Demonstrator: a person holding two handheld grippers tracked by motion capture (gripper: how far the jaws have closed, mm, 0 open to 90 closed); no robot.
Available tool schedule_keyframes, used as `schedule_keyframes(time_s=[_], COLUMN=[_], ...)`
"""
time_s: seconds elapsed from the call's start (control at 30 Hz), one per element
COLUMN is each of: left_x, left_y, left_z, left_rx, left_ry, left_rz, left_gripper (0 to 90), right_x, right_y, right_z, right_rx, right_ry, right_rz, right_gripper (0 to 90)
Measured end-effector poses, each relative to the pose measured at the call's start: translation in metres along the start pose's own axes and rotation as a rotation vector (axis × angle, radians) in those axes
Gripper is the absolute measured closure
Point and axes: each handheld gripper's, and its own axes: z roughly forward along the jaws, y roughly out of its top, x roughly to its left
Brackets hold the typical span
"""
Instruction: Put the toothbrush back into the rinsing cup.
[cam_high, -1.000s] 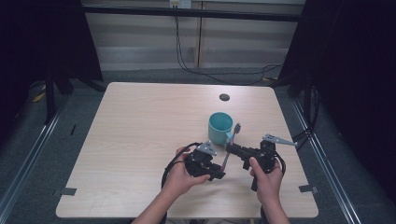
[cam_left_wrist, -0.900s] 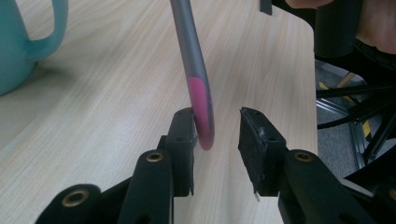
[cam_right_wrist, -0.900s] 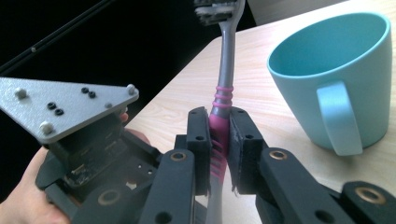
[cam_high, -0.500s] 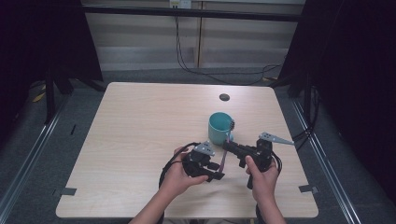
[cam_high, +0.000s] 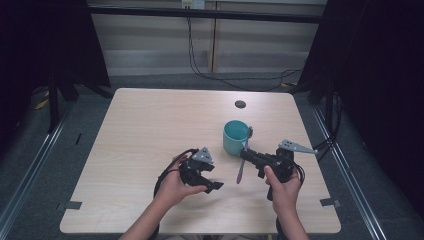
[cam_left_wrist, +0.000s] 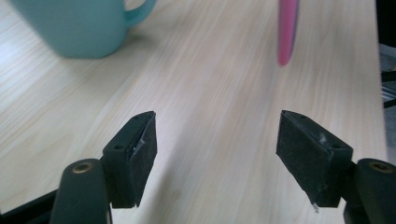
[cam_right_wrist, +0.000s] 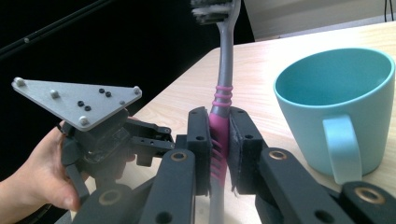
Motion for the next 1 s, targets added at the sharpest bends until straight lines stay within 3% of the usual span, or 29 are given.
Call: schedule_keyframes(time_s=[0.63,1.0], left_x=[0.021,0.027], left_y=[-0.056,-0.075], left_z=[-0.024,-0.033], left_rx=[0.05,0.054], left_ry=[0.075,0.106], left_rz=[-0.038,-0.045], left_gripper=[25.4,23.6], right_x=[0.004,0.006], right_y=[0.012,0.021], right_z=[-0.001,0.002], right_rx=[0.003,-0.009], right_ry=[-0.024,-0.034], right_rz=[-0.046,-0.064], right_gripper=[80.6,80.6])
